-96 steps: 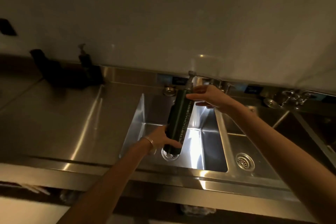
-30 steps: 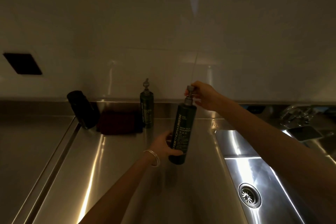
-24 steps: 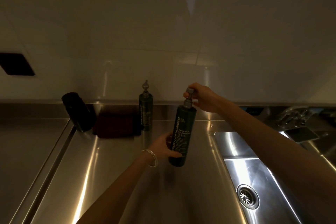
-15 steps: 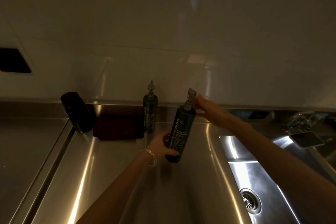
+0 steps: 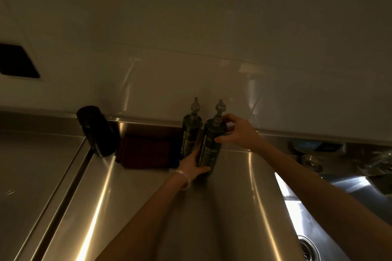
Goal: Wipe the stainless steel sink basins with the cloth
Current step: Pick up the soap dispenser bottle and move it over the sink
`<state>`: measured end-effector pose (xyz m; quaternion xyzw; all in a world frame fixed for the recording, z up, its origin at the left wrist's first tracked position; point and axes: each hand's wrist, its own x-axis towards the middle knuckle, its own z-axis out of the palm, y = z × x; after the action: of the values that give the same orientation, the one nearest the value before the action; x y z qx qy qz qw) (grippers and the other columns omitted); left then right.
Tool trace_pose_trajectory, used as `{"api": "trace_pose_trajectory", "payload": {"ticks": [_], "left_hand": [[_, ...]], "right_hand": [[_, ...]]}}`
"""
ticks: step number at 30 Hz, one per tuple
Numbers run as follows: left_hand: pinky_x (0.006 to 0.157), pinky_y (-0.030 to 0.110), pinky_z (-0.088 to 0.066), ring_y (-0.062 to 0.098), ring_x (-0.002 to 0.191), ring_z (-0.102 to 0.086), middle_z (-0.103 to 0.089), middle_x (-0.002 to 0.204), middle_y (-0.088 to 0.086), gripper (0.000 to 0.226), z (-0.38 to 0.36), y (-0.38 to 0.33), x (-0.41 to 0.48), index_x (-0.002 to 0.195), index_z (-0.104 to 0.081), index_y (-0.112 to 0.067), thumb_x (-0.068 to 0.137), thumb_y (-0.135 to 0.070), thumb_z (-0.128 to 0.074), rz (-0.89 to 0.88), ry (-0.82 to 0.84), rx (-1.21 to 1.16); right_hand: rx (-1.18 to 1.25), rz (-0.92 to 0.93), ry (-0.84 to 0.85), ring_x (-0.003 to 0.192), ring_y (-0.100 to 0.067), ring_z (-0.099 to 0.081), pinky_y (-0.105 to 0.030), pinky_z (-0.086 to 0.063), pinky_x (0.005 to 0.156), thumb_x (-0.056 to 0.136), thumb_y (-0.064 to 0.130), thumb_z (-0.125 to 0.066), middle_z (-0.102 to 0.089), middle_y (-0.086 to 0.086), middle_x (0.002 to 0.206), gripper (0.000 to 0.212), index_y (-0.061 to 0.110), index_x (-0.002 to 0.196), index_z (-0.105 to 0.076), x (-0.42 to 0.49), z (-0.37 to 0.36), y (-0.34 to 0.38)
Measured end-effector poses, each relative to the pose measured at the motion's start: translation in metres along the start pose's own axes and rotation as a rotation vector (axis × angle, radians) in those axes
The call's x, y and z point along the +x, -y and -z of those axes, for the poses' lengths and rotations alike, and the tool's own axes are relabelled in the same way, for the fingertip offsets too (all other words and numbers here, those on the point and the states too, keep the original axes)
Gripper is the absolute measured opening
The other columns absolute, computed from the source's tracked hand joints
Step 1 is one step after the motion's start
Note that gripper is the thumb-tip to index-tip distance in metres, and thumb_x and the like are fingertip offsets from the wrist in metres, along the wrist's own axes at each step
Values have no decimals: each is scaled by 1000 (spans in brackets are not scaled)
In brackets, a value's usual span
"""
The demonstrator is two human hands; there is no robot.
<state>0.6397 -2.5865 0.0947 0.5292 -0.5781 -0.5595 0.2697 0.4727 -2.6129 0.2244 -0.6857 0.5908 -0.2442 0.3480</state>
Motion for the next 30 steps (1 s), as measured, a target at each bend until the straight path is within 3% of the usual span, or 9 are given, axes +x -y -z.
{"api": "trace_pose_trajectory", "payload": {"ticks": [4,8,12,14,16,21,30], "left_hand": [[113,43,-27,28,137,-32,-33,149,11,84,-8,3,9,147,-17,-16,82,-17,-69,-27,-51,128],[106,30,-27,25,135,-33,-35,147,7,78,-21,2,10,146,-21,-16,83,-15,-67,6,-122,29],[92,27,-38,26,120,-50,-49,137,13,64,-26,14,14,139,-37,-10,81,-6,-65,123,-153,-56],[86,27,-41,26,114,-52,-50,135,17,59,-27,20,18,136,-40,-7,82,0,-62,187,-110,-128],[85,26,-39,28,123,-47,-43,140,17,66,-28,21,22,142,-32,-7,83,2,-61,242,-74,-171],[93,29,-40,29,131,-40,-34,147,15,72,-30,22,30,144,-25,-6,83,2,-62,275,-43,-213],[86,30,-42,30,111,-55,-56,127,15,49,-23,32,40,126,-52,-5,79,2,-64,234,-101,-113]], "right_hand": [[2,19,-35,97,-16,-58,-20,-49,76,69,11,-82,-56,-1,112,56,12,117,-53,12,-7,-7],[3,23,-45,91,-11,-56,-10,-45,67,69,9,-81,-54,4,105,52,15,112,-53,19,-8,-12],[41,32,-96,88,-6,-56,-3,-45,65,68,5,-81,-54,3,106,54,13,112,-53,21,-6,-21],[26,41,-127,93,-13,-55,-8,-44,72,66,3,-82,-54,-1,109,59,9,117,-52,23,-8,-25],[26,34,-138,96,-17,-55,-17,-45,75,65,2,-82,-55,-7,112,60,5,118,-52,24,-11,-26],[82,-4,-110,96,-17,-56,-8,-48,64,67,0,-80,-55,-8,115,62,4,121,-50,26,-17,-29],[106,-15,-67,101,-17,-56,-10,-47,73,70,2,-80,-54,-7,118,62,5,124,-49,33,-19,-32]]}}
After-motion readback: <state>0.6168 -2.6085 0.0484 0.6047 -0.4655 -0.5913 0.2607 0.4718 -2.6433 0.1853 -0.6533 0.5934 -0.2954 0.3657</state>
